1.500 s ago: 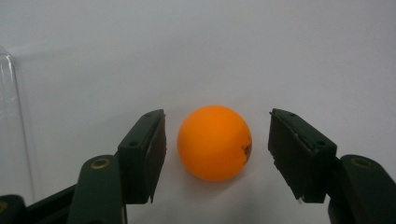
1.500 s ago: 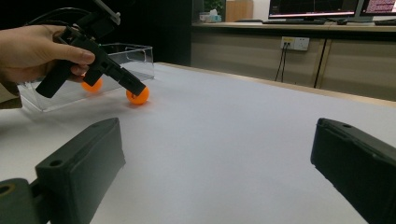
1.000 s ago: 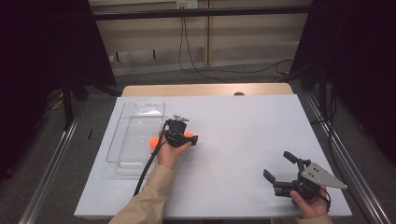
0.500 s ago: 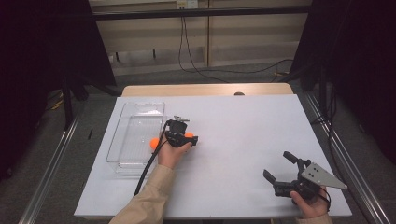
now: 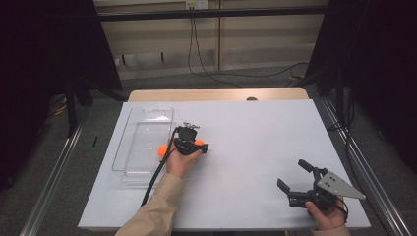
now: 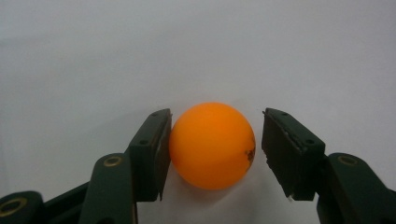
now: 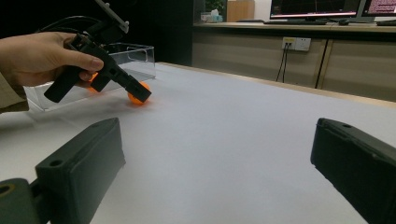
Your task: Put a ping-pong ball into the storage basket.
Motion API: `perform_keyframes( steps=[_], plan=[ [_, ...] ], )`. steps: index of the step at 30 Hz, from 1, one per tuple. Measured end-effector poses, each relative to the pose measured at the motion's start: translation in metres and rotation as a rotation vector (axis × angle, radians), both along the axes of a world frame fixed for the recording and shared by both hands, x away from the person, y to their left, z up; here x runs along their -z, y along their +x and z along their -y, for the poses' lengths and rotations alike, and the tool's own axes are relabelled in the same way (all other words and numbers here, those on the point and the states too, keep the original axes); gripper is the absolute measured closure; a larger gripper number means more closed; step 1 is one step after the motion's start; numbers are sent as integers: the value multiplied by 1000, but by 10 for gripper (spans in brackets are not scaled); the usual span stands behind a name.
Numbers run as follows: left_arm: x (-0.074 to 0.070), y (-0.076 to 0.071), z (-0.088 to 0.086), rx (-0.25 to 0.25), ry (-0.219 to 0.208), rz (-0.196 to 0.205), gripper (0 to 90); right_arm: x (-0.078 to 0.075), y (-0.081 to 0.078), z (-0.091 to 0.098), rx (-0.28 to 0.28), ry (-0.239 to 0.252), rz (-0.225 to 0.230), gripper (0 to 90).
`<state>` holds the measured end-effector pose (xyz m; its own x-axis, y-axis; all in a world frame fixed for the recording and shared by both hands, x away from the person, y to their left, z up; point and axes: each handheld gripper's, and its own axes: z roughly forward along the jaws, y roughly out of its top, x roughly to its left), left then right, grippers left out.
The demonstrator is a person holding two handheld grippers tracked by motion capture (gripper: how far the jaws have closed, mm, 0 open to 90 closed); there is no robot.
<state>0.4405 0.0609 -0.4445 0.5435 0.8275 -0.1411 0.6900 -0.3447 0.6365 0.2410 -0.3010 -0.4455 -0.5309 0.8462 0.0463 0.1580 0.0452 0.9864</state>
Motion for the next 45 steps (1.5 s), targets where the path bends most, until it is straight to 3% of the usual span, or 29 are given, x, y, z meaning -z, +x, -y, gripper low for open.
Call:
perform_keyframes(
  steps=[20, 45],
  plan=[
    [0, 0, 0, 12, -2, -15, 503, 0, 0, 0, 2, 0, 2, 19],
    [-10, -4, -4, 33, -28, -40, 509, 0, -1, 0, 4, -1, 4, 19]
  ],
)
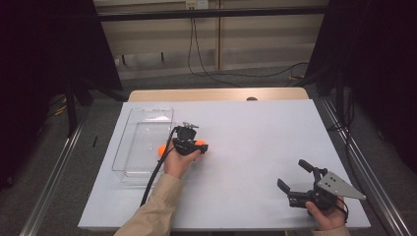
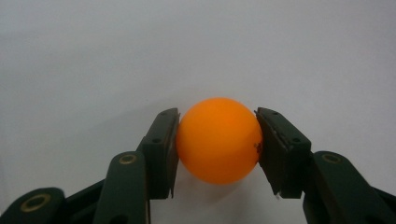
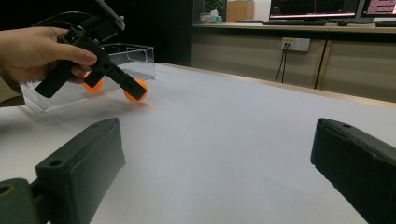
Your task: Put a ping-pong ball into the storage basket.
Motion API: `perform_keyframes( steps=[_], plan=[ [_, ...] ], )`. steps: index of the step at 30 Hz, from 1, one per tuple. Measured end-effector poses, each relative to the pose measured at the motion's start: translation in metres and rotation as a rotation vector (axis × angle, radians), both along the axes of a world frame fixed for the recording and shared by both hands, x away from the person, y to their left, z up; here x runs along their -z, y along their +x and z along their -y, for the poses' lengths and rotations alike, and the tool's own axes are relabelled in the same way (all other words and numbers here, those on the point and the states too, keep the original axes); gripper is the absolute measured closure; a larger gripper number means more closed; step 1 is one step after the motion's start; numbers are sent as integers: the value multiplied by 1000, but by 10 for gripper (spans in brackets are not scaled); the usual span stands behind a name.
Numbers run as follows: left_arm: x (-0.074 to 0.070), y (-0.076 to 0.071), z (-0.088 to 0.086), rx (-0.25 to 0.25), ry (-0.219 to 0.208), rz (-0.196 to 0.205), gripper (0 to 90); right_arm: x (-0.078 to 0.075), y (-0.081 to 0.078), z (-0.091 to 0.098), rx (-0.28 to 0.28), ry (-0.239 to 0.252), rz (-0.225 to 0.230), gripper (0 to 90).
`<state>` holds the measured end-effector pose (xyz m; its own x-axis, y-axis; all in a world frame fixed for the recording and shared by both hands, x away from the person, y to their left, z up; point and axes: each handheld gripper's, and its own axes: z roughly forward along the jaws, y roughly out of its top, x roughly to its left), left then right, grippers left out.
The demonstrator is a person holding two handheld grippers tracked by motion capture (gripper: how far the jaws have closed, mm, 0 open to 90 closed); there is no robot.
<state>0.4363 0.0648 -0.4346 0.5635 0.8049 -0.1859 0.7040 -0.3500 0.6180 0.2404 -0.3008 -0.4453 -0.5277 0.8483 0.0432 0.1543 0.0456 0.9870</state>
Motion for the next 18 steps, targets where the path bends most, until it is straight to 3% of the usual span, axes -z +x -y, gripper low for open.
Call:
perform_keyframes(
  steps=[18],
  plan=[
    [-10, -3, -3, 18, -22, -8, 510, 0, 1, 0, 2, 3, -1, 20]
  ],
)
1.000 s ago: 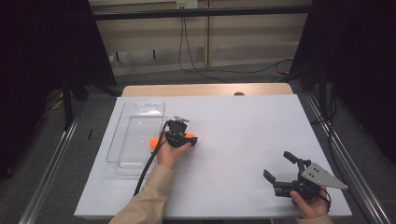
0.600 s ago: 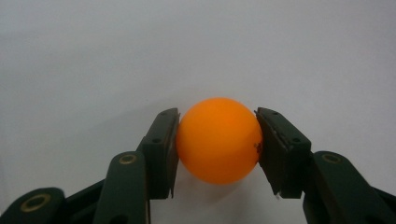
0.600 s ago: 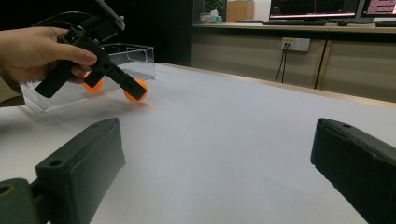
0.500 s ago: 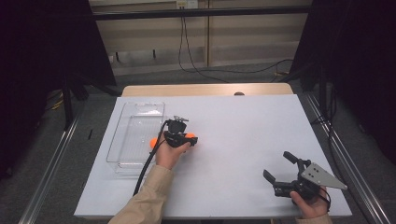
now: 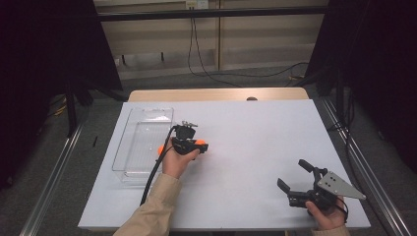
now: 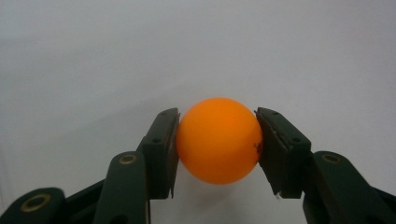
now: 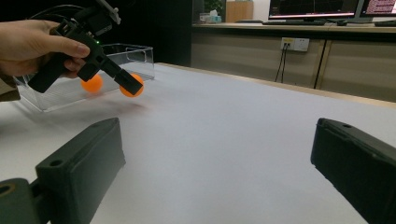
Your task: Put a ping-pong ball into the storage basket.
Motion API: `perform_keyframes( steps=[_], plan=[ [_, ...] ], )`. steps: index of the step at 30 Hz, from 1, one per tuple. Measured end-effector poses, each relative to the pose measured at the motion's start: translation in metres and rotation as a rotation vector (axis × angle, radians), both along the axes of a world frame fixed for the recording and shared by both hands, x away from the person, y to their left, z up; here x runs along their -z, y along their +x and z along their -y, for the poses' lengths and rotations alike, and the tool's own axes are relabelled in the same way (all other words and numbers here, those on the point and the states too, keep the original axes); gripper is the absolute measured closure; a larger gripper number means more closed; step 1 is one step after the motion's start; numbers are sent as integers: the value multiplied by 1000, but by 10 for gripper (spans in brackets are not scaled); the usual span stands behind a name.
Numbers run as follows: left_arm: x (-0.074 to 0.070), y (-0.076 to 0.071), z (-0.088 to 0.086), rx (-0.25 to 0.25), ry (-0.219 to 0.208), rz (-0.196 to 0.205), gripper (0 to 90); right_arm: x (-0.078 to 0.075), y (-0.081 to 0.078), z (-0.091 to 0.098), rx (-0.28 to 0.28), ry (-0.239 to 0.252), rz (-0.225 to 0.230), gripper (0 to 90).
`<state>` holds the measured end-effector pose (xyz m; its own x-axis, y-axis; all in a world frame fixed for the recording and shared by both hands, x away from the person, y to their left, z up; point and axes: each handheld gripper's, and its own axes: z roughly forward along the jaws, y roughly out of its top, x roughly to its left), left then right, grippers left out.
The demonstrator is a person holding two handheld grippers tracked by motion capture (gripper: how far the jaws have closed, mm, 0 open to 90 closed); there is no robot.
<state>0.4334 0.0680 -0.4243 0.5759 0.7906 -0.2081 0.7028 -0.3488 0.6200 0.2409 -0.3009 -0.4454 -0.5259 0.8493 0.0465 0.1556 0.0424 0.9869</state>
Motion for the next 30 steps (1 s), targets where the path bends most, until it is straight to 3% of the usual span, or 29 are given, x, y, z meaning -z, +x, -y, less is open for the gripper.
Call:
perform_keyframes(
  steps=[30],
  plan=[
    [-18, -6, -8, 19, -48, -10, 510, 0, 0, 0, -3, 0, 0, 19]
  ],
)
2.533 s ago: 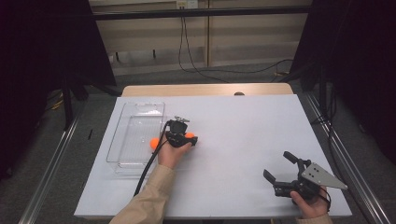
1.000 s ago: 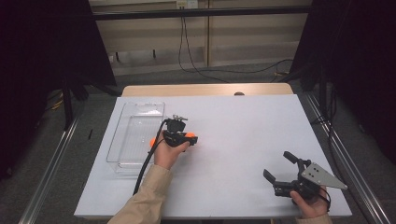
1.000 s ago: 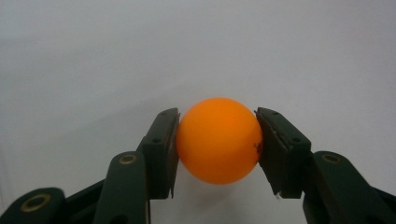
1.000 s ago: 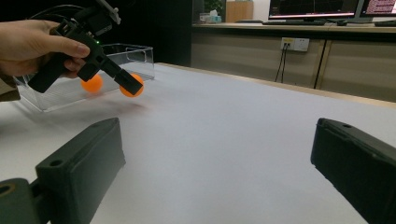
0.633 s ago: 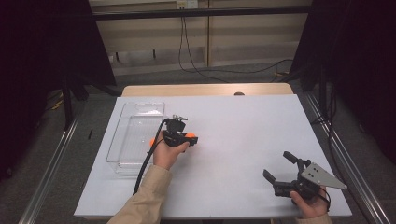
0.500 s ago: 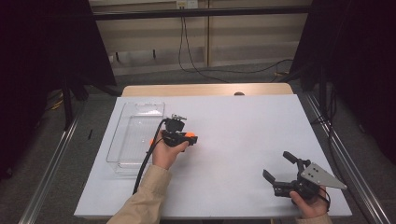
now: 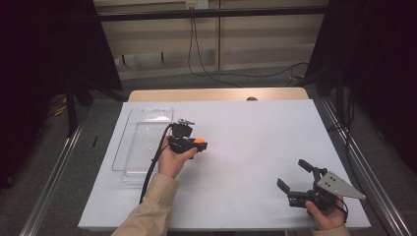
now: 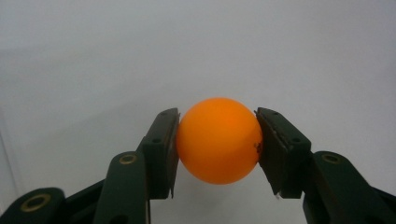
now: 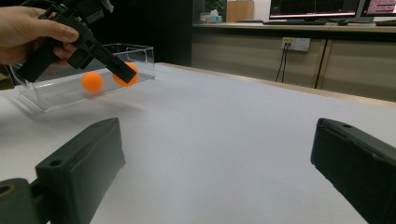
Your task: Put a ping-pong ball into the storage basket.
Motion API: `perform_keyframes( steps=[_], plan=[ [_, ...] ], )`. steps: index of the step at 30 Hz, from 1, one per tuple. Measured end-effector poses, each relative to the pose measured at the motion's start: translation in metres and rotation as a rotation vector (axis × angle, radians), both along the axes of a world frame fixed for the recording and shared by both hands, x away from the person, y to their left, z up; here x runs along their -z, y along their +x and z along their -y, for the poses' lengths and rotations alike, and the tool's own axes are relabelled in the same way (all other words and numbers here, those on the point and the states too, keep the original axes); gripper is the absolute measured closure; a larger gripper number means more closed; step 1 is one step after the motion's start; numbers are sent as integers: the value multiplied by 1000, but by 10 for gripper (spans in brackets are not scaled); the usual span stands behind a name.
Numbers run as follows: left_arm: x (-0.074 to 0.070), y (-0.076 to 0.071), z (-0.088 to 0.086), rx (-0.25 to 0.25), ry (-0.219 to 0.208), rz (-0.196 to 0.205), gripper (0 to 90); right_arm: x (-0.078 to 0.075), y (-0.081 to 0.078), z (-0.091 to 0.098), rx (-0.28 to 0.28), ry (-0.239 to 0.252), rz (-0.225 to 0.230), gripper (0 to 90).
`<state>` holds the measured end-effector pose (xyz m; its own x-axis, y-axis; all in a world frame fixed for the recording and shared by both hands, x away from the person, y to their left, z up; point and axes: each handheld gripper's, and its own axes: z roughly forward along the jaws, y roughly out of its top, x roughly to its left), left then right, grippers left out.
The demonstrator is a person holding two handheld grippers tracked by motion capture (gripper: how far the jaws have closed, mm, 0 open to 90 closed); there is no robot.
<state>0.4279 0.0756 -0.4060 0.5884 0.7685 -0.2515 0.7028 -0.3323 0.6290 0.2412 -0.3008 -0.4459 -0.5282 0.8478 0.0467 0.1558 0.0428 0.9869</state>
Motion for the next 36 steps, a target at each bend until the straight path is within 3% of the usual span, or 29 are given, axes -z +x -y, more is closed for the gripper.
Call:
perform_keyframes(
  steps=[16, 36],
  plan=[
    [-9, 0, -6, 3, -20, 3, 510, 0, 0, -1, -3, -2, -1, 19],
    [-14, 0, -9, 14, -13, 0, 510, 0, 0, -1, -5, -2, 1, 19]
  ],
)
